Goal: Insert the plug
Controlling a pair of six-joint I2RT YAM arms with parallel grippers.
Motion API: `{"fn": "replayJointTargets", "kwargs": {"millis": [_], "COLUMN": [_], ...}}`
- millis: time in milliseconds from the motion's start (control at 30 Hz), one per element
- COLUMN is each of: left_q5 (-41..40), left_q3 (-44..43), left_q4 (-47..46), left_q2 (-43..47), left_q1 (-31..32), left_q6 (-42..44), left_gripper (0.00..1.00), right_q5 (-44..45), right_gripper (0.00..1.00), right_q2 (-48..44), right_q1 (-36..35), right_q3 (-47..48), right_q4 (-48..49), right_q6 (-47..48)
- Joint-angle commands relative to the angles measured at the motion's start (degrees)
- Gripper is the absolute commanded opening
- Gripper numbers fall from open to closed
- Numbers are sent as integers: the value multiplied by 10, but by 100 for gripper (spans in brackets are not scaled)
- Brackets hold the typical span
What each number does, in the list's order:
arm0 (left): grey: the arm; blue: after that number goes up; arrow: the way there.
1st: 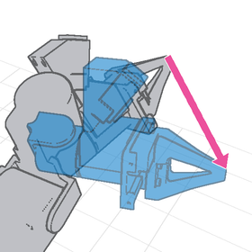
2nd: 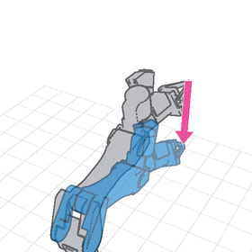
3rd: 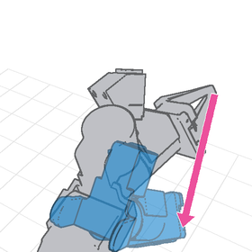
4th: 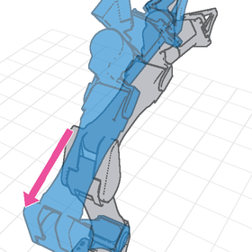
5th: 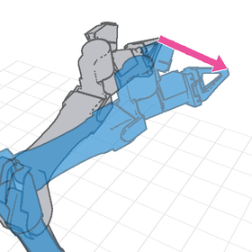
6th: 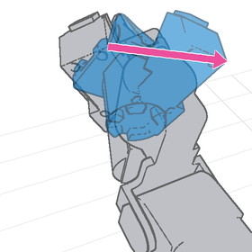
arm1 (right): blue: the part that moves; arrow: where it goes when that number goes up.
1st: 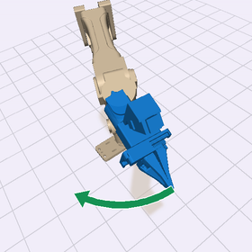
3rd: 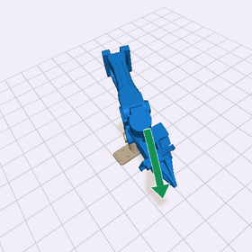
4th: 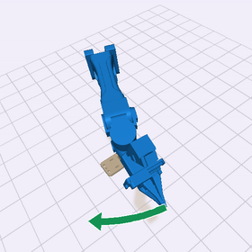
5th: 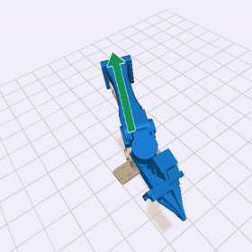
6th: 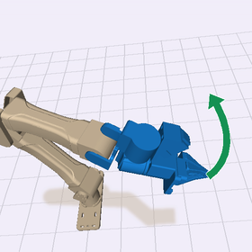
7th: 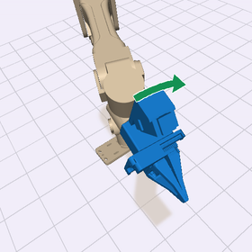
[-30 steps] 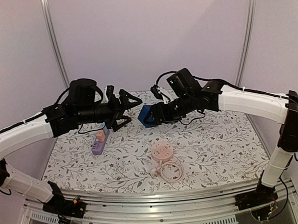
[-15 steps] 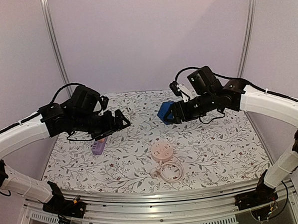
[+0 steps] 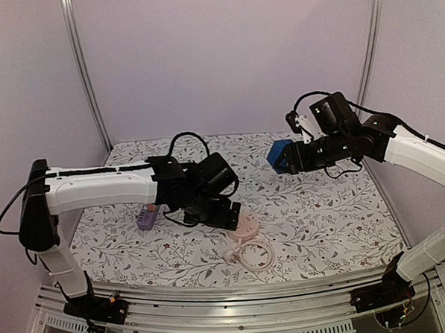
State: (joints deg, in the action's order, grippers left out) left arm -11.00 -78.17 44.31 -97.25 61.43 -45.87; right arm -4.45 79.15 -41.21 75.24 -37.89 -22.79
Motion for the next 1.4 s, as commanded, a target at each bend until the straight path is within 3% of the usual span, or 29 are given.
{"fn": "replayJointTargets", "kwargs": {"millis": [0, 300, 500, 633, 800, 1133, 1300, 1367], "left_q5": [-11, -25, -15, 11, 54, 89, 91, 95], "left_q3": [-87, -256, -337, -295, -206, -152, -123, -115], "left_q4": [54, 146, 200, 189, 118, 65, 52, 45], "left_q2": [-102, -267, -333, -323, -284, -253, -252, -257], "left_q1": [32, 32, 28, 30, 32, 39, 38, 38], "left_q6": [11, -14, -36, -66, -75, 16, 83, 116], "left_gripper": [94, 95, 95, 87, 64, 60, 41, 27], "right_q5": [59, 51, 51, 51, 51, 23, 21, 20], "right_gripper": [0, 0, 0, 0, 0, 0, 0, 0], "right_q2": [-28, -63, -87, -104, -115, -103, -100, -100], "right_q1": [9, 9, 10, 9, 10, 10, 10, 10], "right_q3": [-13, -39, -52, -68, -82, -76, -79, -80], "right_q4": [-17, -19, -30, -35, -32, -22, -20, -19], "right_q6": [-12, -38, -51, -56, -59, -54, -53, -54]}}
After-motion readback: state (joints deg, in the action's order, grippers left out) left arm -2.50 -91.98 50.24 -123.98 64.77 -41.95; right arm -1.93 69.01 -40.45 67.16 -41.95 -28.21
